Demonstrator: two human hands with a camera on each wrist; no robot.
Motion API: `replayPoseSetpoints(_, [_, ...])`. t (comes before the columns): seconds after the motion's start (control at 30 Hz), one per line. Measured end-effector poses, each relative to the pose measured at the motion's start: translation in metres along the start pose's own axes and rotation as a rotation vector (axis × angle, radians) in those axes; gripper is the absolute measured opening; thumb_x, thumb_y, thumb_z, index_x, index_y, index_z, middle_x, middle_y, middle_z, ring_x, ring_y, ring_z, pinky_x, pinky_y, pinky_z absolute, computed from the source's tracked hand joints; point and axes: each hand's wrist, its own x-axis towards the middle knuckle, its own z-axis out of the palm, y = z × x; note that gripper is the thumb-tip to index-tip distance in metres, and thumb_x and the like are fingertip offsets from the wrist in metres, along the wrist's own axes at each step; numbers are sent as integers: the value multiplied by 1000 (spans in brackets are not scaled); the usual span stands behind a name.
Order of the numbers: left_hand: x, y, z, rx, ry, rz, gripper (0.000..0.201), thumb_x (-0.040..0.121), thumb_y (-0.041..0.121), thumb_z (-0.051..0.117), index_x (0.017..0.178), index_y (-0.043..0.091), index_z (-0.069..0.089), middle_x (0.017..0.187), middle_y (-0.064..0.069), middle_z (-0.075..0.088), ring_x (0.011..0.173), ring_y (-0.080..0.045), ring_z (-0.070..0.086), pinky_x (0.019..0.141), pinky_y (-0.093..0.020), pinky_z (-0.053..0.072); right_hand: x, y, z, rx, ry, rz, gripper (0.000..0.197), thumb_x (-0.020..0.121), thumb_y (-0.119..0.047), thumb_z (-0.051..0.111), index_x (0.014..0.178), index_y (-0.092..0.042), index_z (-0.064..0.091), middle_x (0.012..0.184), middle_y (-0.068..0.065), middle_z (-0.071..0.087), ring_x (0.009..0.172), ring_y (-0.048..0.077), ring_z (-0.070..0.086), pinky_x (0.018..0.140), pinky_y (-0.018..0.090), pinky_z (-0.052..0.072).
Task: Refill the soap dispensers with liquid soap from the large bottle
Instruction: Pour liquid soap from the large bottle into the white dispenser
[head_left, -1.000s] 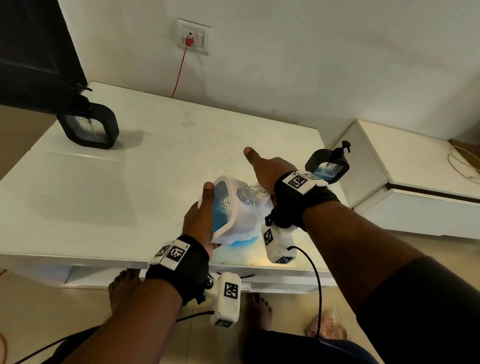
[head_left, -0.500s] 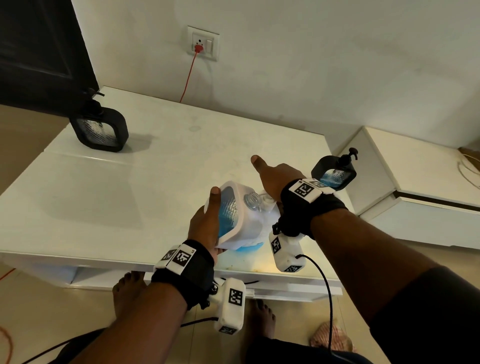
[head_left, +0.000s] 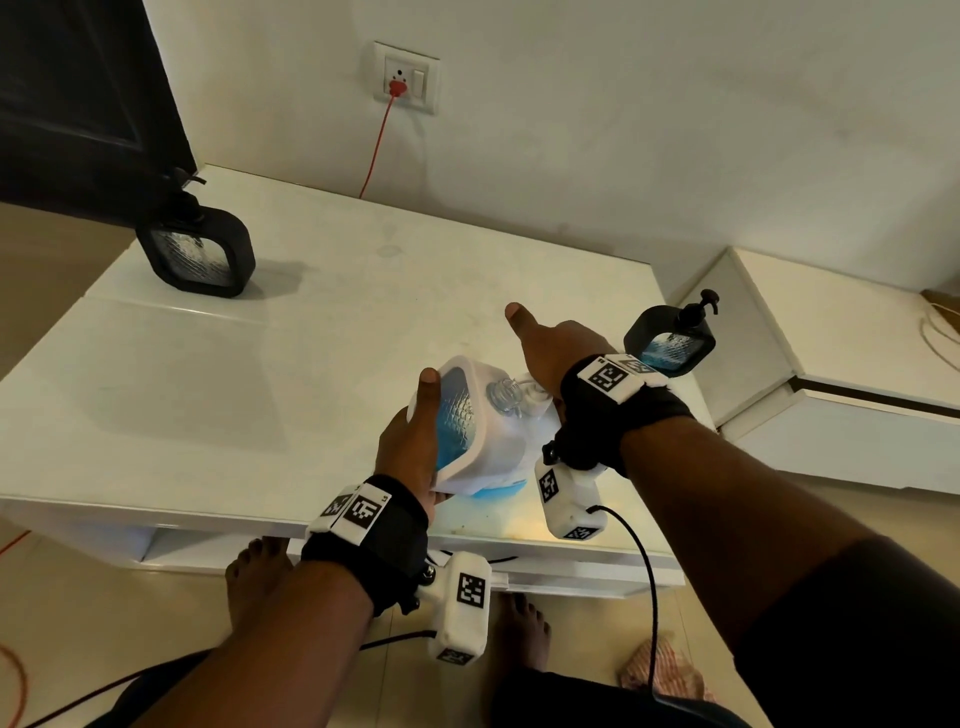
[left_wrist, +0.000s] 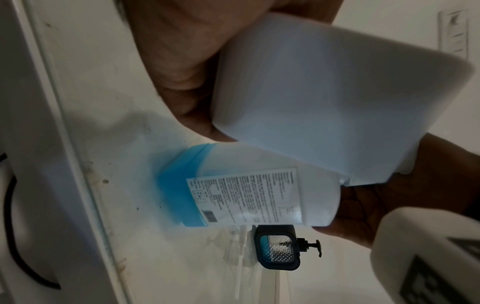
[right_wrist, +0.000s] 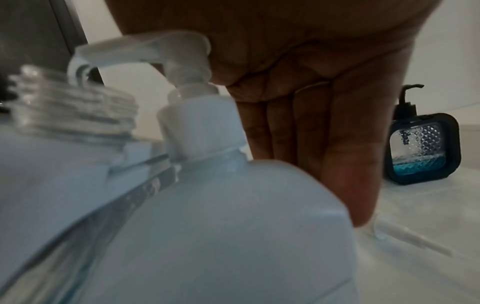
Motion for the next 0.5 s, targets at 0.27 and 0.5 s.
replayPoseSetpoints(0.27, [-1,1,1,-15,-5,14,91,55,90,57,122,29,68,114,-9,77,104,-35,74,90,-60,60,-3,1,2,-39,40,4,71,93,-74,27,95,-13,63,95,8,63,87,28,55,76,34,34])
replayPoseSetpoints(0.5, [-4,5,1,6,8,12,79,60,88,52,114,33,67,112,-7,75,102,-33,72,88,-55,61,-5,-5,-5,39,-76,9,78,84,-85,21,73,-16,56,78,8,60,76,27,57,83,37,45])
